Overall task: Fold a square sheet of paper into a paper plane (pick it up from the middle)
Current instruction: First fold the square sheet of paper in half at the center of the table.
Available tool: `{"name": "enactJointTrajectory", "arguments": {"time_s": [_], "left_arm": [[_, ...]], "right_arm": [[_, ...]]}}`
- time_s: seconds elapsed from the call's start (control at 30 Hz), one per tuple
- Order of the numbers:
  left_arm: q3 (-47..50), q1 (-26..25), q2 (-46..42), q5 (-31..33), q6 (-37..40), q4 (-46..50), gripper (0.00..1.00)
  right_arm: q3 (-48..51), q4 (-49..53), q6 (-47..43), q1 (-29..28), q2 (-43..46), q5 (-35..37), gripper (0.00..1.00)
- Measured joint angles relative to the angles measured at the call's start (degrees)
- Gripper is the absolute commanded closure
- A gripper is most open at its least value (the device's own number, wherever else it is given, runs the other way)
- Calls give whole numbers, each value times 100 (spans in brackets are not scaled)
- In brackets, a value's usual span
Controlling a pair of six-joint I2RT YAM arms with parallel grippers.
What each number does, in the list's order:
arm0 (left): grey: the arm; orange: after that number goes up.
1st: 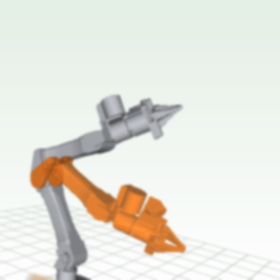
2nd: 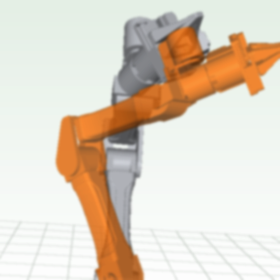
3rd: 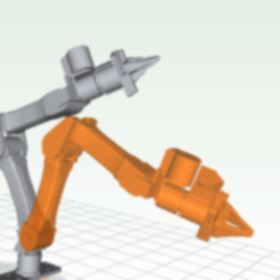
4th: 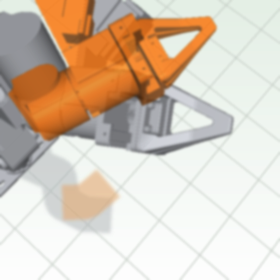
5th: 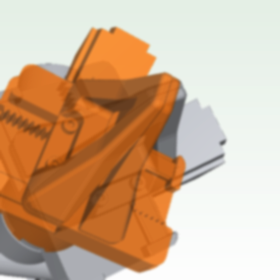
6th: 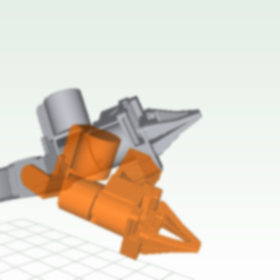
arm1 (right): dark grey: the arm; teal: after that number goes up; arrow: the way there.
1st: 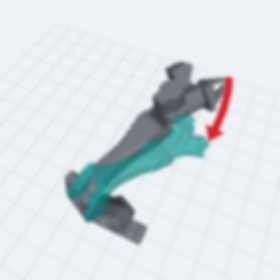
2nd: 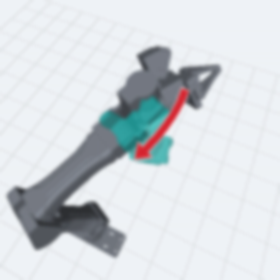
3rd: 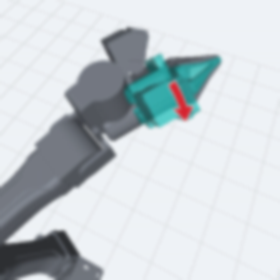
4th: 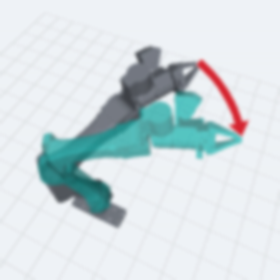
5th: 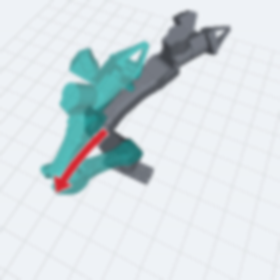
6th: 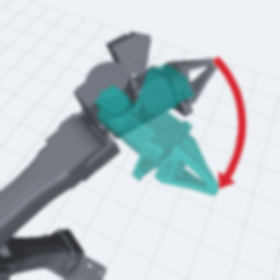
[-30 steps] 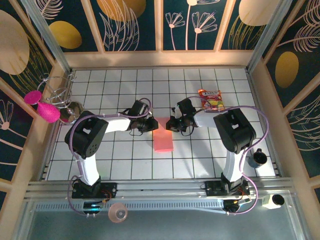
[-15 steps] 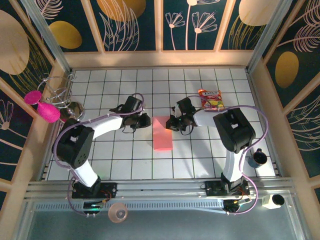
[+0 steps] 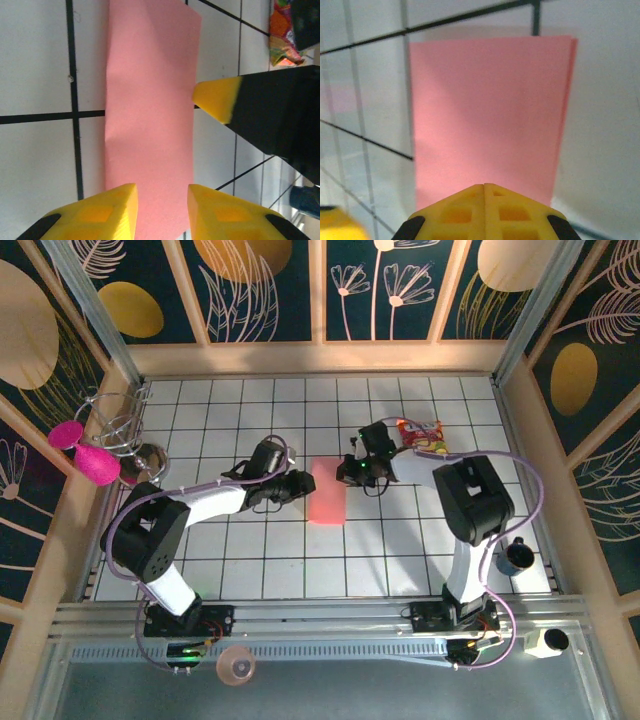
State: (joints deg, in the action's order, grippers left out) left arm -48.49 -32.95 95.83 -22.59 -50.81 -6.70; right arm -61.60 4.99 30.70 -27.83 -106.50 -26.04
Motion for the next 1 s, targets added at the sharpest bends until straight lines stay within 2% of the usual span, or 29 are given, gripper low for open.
{"name": "enactJointTrajectory", "arguments": {"time_s": [0.17,0.43,1.0], "left_arm": [[2,-140,50,-151,-184,-348,73],[0,-376,470,-234,-249,-413,78],[50,-415,678,-227,-173,-68,79]], "right_arm": [[2,-205,70,0,444,-208,97],[232,-262,184,0,334,-376,98],[98,-170,201,0,-507,-588,99]]}}
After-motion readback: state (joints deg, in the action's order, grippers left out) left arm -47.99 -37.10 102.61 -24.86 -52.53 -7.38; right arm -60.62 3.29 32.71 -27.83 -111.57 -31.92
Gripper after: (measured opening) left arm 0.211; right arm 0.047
